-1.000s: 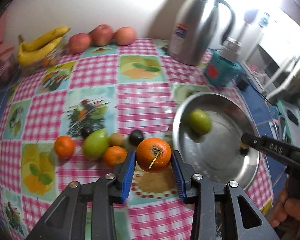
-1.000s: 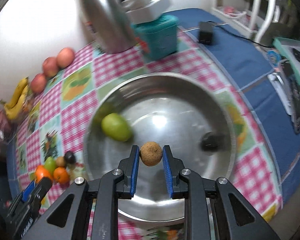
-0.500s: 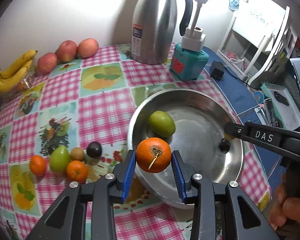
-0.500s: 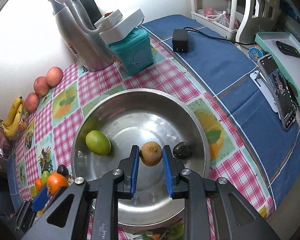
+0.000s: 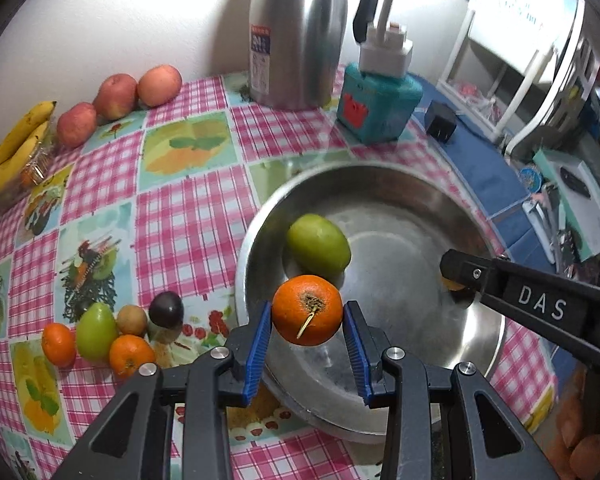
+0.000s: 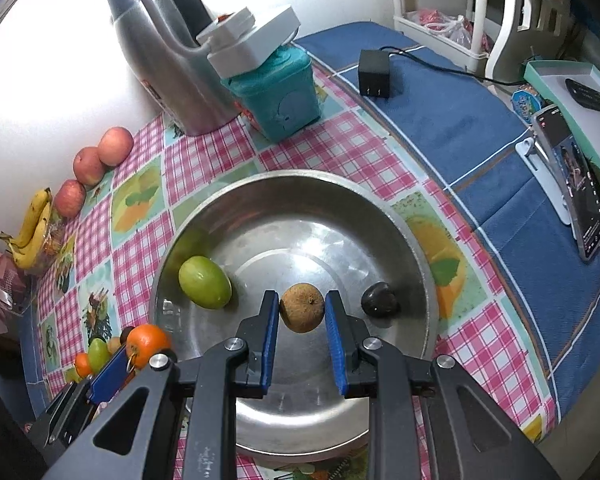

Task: Organize fruits
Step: 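Carry the tangerine over the steel bowl while the right tool carries the kiwi there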

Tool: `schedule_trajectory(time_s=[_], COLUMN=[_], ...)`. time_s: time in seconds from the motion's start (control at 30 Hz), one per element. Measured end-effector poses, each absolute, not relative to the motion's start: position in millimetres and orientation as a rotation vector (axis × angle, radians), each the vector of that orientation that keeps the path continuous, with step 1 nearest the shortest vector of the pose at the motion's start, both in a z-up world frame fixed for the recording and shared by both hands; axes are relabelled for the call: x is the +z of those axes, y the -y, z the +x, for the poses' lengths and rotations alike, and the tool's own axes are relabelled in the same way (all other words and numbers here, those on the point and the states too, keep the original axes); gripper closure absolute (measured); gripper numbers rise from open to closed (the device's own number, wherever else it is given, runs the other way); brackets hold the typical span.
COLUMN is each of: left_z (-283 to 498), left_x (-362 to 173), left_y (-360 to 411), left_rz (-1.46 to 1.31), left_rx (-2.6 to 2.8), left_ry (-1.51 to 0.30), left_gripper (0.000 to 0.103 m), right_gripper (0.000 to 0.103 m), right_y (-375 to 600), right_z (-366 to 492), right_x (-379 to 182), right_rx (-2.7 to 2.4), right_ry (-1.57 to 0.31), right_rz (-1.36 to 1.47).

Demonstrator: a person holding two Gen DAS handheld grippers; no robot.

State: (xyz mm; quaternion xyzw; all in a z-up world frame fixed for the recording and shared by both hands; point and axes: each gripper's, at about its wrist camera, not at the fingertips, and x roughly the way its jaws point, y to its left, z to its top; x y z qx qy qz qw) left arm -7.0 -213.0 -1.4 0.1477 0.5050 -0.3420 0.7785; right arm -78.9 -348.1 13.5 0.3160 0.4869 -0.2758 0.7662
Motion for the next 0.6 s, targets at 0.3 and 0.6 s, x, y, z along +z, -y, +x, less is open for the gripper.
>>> schedule_trajectory(time_s=[0.3,0.6], left_z=[-9,-9], left_x=[-18,-14], left_y=[213,213], left_rz=[0.357,0.355], left_rx=[-0.727,-0.723], left_ry=[-1.124,-1.120], left_gripper=[0.064,0.064], right_gripper=[0.078,0.078], right_y=[343,341], right_z=[-70,-69], right_x=[-14,-12], right_rx=[-0.583,-0.579], right_ry=[-1.153,-1.156], right_rz=[0.697,0.691])
